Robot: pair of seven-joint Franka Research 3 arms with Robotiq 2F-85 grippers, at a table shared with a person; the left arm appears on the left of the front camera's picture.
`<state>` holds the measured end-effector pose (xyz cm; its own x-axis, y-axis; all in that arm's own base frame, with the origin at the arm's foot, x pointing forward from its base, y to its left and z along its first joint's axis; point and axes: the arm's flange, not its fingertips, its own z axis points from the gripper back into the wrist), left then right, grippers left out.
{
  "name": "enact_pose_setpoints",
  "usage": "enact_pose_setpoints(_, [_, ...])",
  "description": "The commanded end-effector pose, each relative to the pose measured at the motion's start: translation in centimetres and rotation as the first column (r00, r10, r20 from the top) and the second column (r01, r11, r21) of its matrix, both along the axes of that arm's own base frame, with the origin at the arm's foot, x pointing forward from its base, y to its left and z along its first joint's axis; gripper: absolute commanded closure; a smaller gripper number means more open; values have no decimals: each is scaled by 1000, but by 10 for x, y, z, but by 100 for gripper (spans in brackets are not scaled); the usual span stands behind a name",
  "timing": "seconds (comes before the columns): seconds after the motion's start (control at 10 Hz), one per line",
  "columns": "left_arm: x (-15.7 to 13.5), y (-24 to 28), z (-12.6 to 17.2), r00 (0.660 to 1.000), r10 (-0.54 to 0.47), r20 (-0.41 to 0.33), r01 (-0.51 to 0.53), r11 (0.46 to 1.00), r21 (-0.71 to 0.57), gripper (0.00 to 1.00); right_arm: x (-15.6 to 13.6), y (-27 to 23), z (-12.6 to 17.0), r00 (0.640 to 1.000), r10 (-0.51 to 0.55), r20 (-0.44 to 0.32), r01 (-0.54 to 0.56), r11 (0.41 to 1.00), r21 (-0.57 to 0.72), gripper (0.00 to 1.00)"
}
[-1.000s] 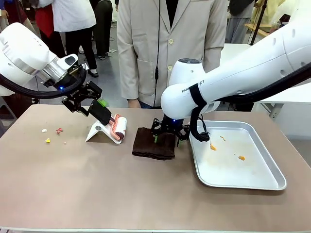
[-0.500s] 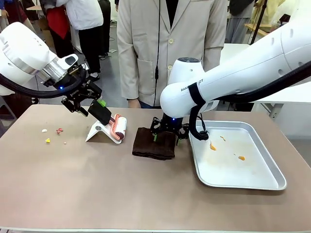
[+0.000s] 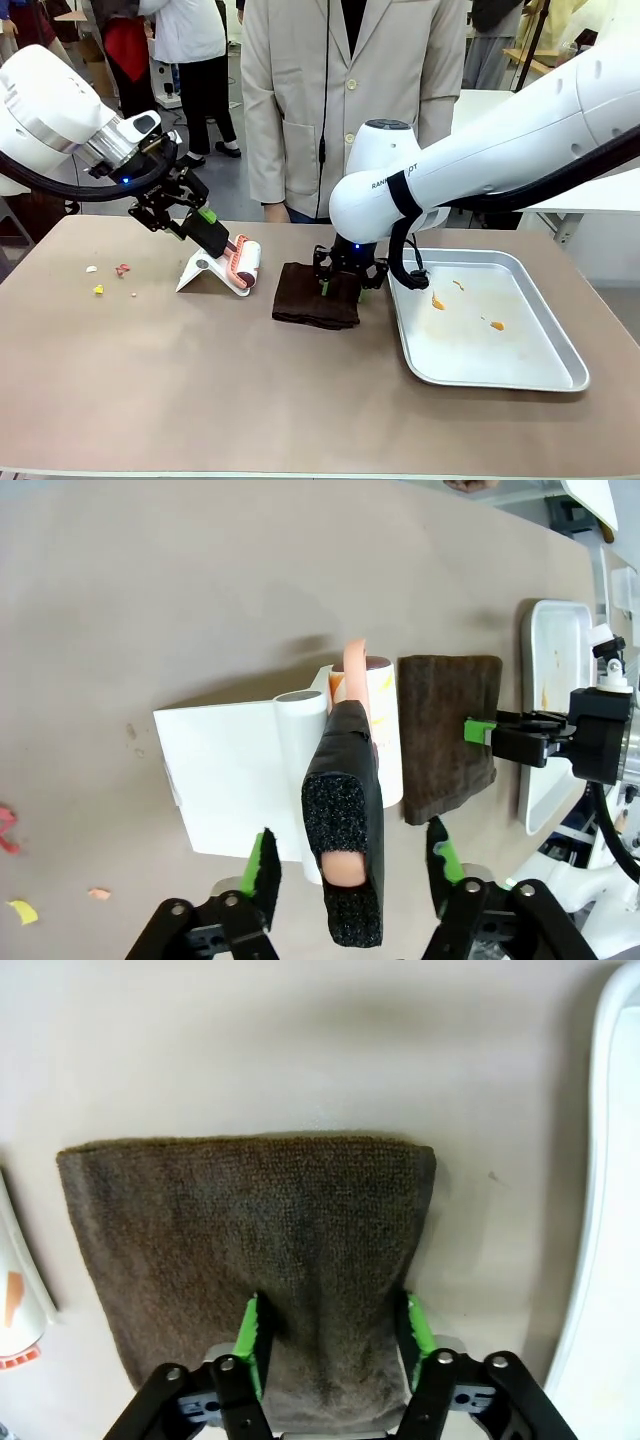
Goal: Clean the surface of the table.
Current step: Hold the Lint Roller with your left hand and the towel with your right hand.
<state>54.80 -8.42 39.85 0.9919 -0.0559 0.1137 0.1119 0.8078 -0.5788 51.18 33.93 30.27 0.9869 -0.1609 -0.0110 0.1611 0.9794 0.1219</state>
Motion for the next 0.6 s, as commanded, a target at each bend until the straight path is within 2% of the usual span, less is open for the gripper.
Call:
enact_pose_setpoints(0.0, [3, -2, 5, 1000, 5, -12, -5, 1000, -2, 65, 3, 5, -3, 1000, -9, -6, 9, 1000, -14, 100])
enact_pose_setpoints(0.1, [3, -2, 5, 1000, 3, -9, -3, 1000, -2, 100, 3, 5, -3, 1000, -7, -8, 6, 1000, -13, 100])
enact_pose_setpoints(0.2, [2, -2, 5, 1000, 2, -5, -2, 1000, -1, 100, 3, 4, -3, 1000, -3, -11, 2, 1000, -14, 96])
enact_pose_setpoints(0.3, [2, -2, 5, 1000, 0, -3, 0, 1000, -1, 100, 2, 5, -3, 1000, 2, -14, -2, 1000, -14, 100])
enact_pose_setpoints(0.5, [1, -2, 6, 1000, 0, 5, 0, 1000, -1, 100, 2, 5, -3, 1000, 5, -17, -5, 1000, -10, 100])
